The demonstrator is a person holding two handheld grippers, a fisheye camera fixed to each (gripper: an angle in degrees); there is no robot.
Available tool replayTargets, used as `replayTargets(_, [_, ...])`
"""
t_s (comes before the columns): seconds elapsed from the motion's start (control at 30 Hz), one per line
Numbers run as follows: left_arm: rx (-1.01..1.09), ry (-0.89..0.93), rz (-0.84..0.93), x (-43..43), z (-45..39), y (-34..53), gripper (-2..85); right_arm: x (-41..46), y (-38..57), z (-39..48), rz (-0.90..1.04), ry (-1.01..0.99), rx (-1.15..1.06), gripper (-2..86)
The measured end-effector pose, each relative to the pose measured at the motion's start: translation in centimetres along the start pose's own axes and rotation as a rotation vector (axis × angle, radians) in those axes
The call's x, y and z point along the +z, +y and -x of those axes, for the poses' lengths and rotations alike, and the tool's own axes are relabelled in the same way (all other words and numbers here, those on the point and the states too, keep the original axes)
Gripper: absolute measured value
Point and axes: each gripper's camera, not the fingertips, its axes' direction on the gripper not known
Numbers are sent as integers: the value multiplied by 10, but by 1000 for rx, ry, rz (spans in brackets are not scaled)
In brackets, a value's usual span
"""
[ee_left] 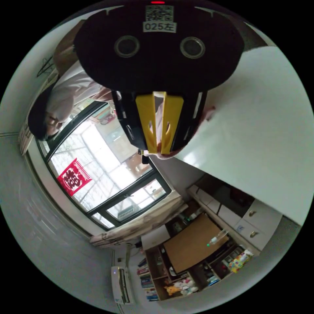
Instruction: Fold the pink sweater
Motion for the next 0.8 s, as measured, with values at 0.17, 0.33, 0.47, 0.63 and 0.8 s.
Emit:
replayTargets(0.17, [48,-5,45,15,-10,-79,-16,-29,-35,37,-82,143,14,-8])
replayTargets(0.33, [145,-14,74,29,-42,-123,-15,-56,-56,76,-165,141,-56,-7])
replayTargets(0.47, [142,-151,166,47,-29,-89,-15,-41,-23,88,-110,392,-33,-7])
replayTargets(0.63, [-43,-189,256,64,61,4,-10,0,57,27,19,640,152,-6])
replayTargets(0.8, [-163,-145,251,71,108,85,-6,37,137,-27,77,674,308,-2])
